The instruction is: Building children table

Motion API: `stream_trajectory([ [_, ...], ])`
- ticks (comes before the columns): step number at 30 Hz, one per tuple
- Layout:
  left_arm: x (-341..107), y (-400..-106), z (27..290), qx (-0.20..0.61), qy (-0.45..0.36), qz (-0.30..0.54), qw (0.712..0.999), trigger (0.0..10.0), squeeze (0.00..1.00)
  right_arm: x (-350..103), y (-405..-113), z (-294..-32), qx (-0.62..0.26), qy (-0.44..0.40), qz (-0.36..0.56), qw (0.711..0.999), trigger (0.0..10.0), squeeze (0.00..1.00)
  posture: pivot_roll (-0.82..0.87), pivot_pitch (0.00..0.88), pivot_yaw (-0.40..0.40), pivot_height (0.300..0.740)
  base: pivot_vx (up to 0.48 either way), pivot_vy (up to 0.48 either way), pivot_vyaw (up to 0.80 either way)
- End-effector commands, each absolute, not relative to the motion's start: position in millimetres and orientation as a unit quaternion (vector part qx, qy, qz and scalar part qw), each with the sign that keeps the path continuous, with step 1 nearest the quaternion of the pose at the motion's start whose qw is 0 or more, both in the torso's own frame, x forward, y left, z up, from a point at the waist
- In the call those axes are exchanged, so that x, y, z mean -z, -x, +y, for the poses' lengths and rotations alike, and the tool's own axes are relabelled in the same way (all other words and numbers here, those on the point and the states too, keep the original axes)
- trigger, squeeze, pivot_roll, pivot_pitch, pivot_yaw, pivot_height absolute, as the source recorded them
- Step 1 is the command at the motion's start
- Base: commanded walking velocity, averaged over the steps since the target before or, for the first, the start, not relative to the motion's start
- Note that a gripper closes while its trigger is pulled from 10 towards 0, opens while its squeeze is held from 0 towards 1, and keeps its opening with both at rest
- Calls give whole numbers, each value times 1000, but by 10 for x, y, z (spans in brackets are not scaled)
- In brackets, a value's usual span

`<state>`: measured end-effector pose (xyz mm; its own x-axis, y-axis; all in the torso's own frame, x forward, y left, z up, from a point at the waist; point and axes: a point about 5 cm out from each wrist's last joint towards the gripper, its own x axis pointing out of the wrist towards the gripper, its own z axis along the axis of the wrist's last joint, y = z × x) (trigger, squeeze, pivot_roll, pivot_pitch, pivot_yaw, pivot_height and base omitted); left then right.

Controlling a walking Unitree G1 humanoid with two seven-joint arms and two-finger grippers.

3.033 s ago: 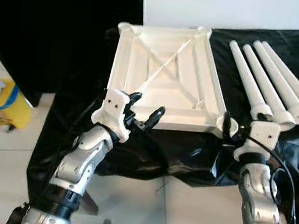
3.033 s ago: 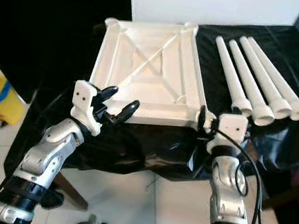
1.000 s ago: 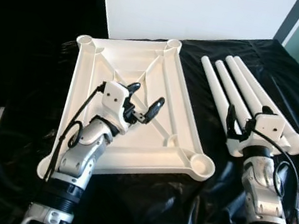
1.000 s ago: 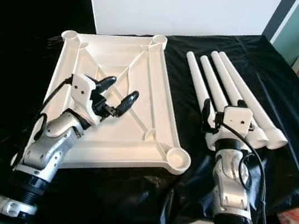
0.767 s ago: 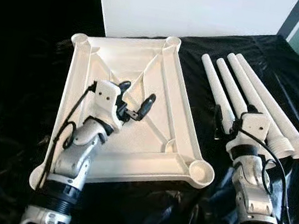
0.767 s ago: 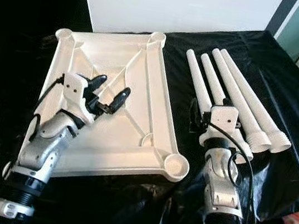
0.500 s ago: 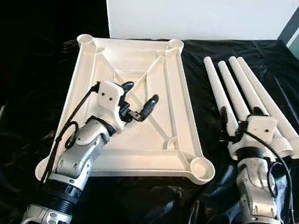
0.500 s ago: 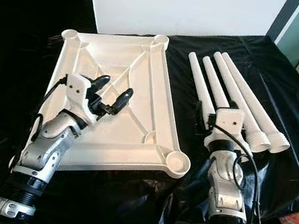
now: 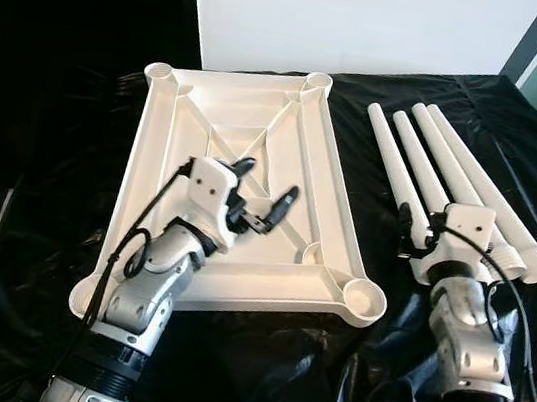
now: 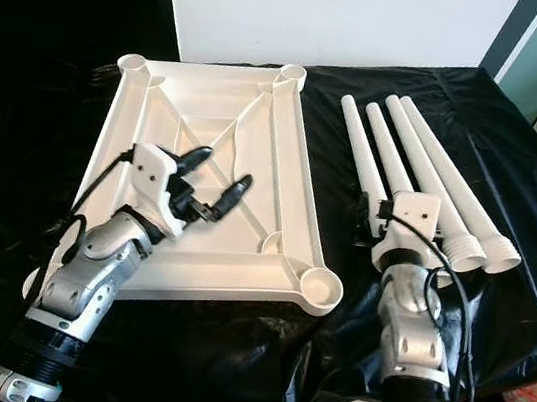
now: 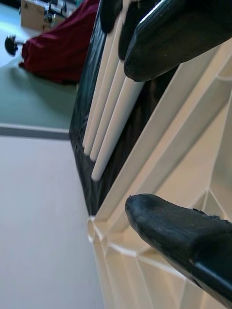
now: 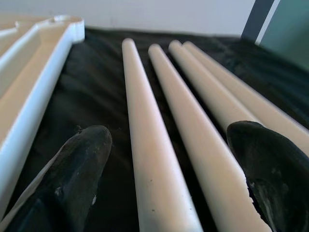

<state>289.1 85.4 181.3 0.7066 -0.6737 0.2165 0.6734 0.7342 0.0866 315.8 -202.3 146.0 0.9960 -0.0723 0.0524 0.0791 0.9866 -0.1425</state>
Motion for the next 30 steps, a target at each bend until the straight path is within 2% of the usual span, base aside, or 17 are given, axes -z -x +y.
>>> stream_trajectory([
  [1,-1794,-2773,774,458,-13,-100,883,10000,0,-1395,-3158,-2020,22,82,19,996,10000,0,-15,129,8,740,0,0,0],
  [10,-1840,-2707,727,486,-23,-89,869,10000,0,-1364,-3130,-1989,-32,78,84,993,10000,0,-21,142,15,740,0,0,0],
  [16,-1868,-2691,718,489,-23,-81,868,10000,0,-1392,-3138,-2112,-9,27,144,989,10000,0,-26,132,20,740,0,0,0],
  [23,-1878,-2686,713,489,-21,-76,869,10000,0,-1463,-3160,-2200,-1,19,160,987,10000,0,-33,128,22,740,0,0,0],
  [30,-1880,-2690,701,486,-15,-73,871,10000,0,-1466,-3156,-2281,11,-18,231,973,10000,0,-36,123,17,740,0,0,0],
])
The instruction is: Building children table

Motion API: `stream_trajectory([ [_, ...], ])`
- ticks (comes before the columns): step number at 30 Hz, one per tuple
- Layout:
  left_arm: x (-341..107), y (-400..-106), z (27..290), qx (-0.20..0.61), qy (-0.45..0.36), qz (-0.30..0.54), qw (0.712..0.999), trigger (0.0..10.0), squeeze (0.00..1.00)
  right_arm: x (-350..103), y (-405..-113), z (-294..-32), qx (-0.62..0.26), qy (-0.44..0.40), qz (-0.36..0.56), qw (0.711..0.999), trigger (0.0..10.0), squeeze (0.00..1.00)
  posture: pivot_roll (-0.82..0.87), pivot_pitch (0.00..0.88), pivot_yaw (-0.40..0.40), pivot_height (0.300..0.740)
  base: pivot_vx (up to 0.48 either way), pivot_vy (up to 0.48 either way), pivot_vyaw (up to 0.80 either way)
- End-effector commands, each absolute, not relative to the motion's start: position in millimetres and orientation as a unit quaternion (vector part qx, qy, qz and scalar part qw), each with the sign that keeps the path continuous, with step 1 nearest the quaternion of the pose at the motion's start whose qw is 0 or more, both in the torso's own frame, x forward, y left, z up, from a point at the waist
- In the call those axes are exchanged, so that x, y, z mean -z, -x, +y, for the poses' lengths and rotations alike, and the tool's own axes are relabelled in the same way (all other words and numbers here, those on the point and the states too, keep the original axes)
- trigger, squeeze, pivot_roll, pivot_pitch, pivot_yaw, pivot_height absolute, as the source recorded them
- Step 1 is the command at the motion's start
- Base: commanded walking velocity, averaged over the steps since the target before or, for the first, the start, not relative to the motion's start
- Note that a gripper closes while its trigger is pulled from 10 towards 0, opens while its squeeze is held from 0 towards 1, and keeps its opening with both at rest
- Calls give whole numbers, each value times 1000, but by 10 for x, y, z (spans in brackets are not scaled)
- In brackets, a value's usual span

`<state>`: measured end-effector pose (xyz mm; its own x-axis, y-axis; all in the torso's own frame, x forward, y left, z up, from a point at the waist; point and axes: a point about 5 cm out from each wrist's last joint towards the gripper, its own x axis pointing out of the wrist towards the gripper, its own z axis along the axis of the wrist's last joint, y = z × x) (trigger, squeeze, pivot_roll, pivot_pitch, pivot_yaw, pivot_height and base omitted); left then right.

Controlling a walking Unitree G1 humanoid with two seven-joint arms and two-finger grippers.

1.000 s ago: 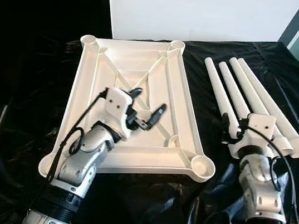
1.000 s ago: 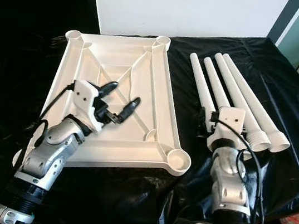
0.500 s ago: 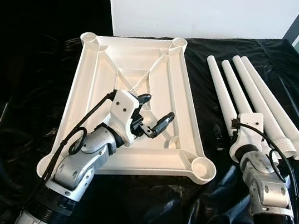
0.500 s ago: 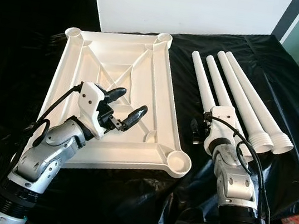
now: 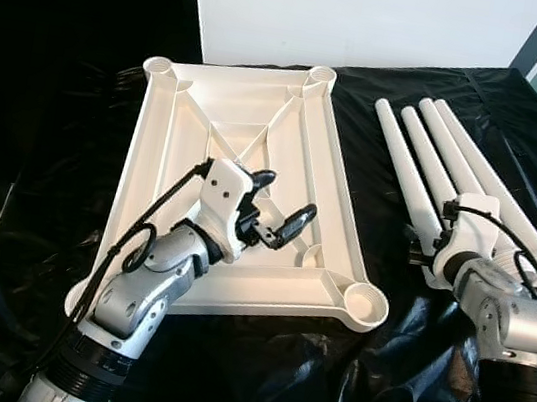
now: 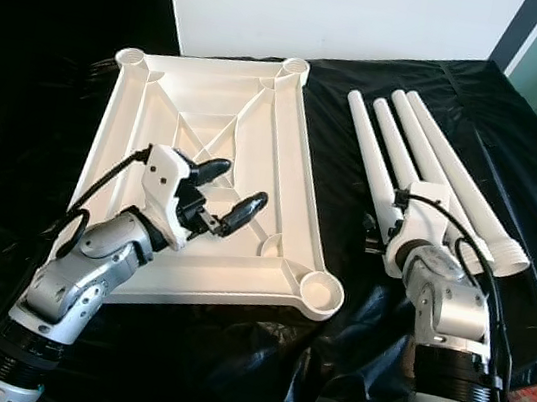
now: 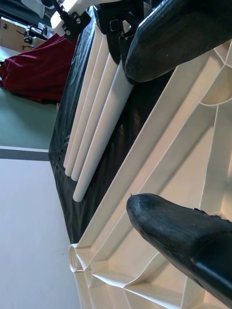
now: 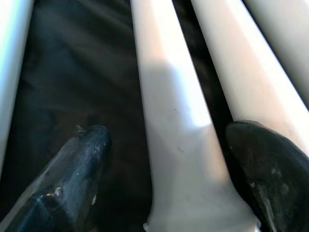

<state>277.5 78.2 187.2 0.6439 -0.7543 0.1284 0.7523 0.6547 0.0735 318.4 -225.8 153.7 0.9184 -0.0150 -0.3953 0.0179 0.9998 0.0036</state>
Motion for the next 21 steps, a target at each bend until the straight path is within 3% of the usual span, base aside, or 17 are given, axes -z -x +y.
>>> stream_trajectory([
  [1,-1879,-2688,700,485,-15,-71,871,10000,0,-1455,-3146,-2284,11,-27,246,969,10000,0,-36,123,17,740,0,0,0],
  [11,-1890,-2698,710,480,0,-62,875,10000,0,-1336,-3093,-2315,6,-26,323,946,10000,0,-35,120,14,740,0,0,0],
  [12,-1899,-2709,712,477,3,-63,877,10000,0,-1315,-3089,-2314,5,-25,331,943,0,0,-35,123,11,740,0,0,0],
  [21,-1931,-2846,743,442,16,-62,895,10000,0,-1325,-3103,-2171,-2,-20,276,961,0,0,-24,123,4,740,0,0,0],
])
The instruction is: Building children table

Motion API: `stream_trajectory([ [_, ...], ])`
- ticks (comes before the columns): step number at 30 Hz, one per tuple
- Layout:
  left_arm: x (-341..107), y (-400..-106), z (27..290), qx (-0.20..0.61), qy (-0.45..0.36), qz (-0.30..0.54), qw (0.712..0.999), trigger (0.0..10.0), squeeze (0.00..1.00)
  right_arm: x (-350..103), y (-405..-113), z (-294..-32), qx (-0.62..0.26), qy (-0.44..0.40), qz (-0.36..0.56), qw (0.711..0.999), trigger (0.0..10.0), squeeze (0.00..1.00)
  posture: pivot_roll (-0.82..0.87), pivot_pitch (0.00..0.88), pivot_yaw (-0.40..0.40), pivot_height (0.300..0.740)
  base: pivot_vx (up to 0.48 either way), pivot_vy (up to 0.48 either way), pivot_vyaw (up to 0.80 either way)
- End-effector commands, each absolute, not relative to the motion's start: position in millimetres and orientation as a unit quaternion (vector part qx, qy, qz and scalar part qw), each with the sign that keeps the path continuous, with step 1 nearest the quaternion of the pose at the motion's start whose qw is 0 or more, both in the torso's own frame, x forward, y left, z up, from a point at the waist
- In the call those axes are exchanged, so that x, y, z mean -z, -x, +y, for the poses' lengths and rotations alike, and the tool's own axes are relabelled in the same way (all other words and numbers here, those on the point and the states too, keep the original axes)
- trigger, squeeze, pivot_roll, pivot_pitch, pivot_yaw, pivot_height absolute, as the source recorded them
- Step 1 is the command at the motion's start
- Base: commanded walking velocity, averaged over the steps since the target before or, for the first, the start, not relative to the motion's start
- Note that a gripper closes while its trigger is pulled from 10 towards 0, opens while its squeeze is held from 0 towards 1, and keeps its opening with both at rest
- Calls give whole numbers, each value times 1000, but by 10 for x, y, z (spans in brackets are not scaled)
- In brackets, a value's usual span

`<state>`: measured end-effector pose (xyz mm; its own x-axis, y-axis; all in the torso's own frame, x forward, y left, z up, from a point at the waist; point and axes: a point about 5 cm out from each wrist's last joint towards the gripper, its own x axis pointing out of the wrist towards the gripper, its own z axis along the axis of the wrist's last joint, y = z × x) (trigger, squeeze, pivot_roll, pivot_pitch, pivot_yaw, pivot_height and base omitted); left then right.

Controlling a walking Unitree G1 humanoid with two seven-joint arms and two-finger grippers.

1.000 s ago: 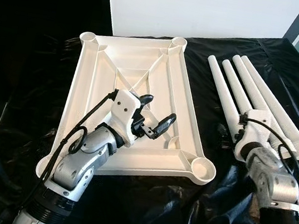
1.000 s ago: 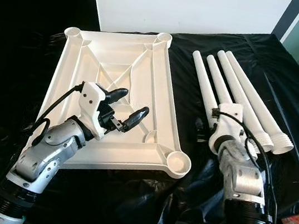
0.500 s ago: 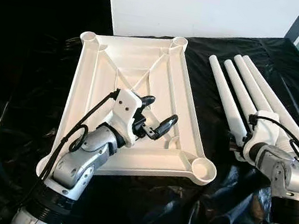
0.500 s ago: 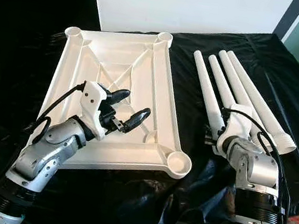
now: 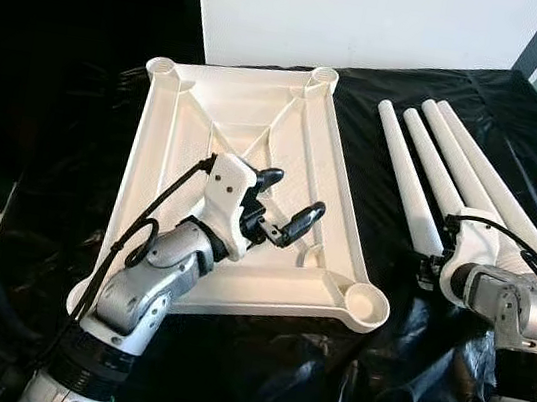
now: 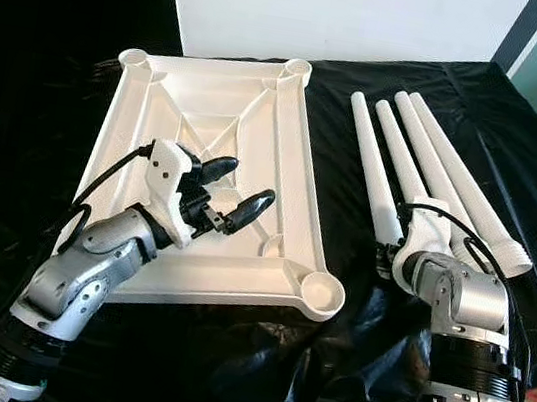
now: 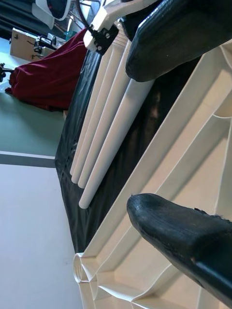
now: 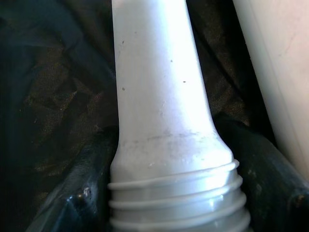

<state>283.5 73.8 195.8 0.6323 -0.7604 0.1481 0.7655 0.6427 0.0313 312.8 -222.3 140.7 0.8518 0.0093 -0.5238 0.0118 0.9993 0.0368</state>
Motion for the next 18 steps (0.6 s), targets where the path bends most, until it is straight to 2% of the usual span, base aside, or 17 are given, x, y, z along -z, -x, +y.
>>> stream_trajectory([
  [1,-1930,-2861,746,439,19,-59,896,10000,0,-1341,-3109,-2155,-1,-21,266,964,0,0,-24,123,4,740,0,0,0],
  [4,-1921,-2936,764,419,18,-52,906,10000,0,-1458,-3140,-2078,-15,-16,201,979,0,0,-25,121,9,740,0,0,0],
  [9,-1916,-2977,775,407,15,-49,912,10000,0,-1531,-3155,-2040,-26,-3,160,987,0,0,-25,121,9,740,0,0,0],
  [10,-1911,-3012,773,408,21,-40,912,10000,0,-1547,-3152,-2020,-23,-23,138,990,10000,0,-29,115,15,740,0,0,0],
  [16,-1953,-3065,708,456,38,-35,888,10000,0,-1501,-3079,-1941,-11,-53,63,997,10000,0,-33,109,27,740,0,0,0],
  [17,-1975,-3068,691,465,52,-35,883,10000,412,-1486,-3061,-1933,-11,-50,48,998,10000,0,-36,108,30,740,0,0,0],
  [18,-1989,-3070,681,470,61,-37,880,10000,412,-1477,-3051,-1929,-11,-48,39,998,10000,0,-36,108,30,740,0,0,0],
])
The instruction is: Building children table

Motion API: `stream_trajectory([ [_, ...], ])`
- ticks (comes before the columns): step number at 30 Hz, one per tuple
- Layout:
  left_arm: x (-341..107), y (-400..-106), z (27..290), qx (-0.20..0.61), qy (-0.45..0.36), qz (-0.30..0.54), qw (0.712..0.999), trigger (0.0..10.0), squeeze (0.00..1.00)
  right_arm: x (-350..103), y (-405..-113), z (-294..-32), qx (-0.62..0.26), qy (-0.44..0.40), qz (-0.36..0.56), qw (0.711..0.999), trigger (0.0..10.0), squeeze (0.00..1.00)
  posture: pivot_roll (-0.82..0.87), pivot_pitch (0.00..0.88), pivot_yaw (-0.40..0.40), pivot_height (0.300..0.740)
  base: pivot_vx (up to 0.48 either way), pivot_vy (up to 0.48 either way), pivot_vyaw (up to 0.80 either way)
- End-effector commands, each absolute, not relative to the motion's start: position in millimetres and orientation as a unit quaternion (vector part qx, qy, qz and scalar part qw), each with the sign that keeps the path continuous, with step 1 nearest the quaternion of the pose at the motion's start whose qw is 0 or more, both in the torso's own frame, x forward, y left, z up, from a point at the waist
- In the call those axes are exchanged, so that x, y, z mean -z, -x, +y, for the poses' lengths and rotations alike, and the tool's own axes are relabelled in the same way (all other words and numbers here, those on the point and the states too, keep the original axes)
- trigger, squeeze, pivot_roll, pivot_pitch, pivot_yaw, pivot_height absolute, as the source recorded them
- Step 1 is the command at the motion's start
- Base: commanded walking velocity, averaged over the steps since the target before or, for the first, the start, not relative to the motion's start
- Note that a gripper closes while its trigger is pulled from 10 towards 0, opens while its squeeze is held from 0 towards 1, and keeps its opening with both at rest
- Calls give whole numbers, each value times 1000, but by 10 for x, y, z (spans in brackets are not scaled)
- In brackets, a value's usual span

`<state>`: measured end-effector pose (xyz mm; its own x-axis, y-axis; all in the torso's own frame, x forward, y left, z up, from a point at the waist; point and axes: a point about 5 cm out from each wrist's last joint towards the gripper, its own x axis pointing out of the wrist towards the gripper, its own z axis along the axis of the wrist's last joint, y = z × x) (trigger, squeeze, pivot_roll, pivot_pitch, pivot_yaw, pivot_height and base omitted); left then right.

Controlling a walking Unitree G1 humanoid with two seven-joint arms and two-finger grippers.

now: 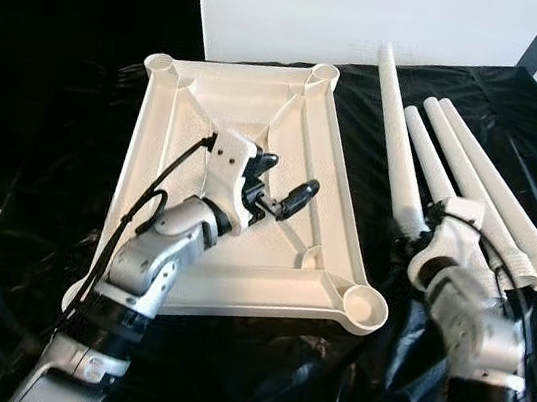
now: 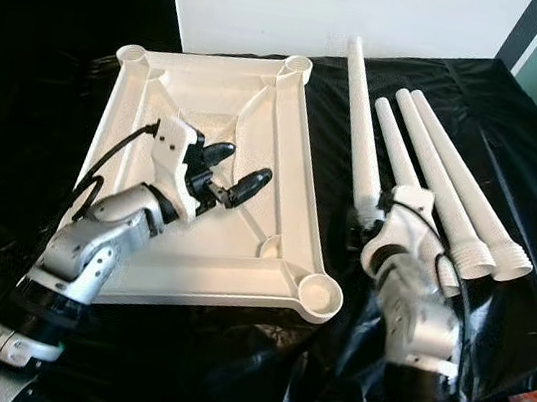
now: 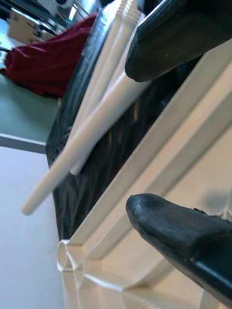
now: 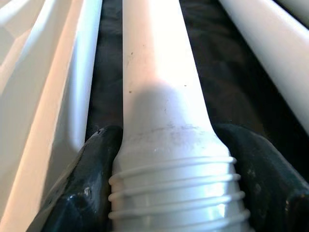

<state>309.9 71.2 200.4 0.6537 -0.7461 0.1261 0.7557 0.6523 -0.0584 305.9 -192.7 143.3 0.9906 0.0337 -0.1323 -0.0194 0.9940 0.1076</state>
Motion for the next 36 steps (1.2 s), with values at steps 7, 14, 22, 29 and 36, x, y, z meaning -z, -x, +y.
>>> stream_trajectory([
  [7,-2092,-3075,611,506,102,-39,855,10000,1000,-1475,-2977,-1863,-12,-18,-28,999,10000,0,-39,113,52,740,0,0,0],
  [14,-2125,-3081,598,518,109,-36,848,10000,1000,-1468,-2948,-1824,-14,-7,-55,998,10000,0,-40,112,55,740,0,0,0],
  [22,-2157,-3125,625,528,139,2,838,10000,0,-1464,-2866,-1654,-60,-14,-105,993,10000,0,-39,110,62,740,0,0,0],
  [29,-2206,-3326,615,515,230,58,824,10000,0,-1558,-2739,-1314,-216,-25,-155,964,10000,0,-38,102,60,740,0,0,0],
  [36,-2219,-3361,595,515,225,62,825,10000,0,-1541,-2726,-1249,-240,-18,-159,958,10000,0,-36,92,51,740,0,0,0],
])
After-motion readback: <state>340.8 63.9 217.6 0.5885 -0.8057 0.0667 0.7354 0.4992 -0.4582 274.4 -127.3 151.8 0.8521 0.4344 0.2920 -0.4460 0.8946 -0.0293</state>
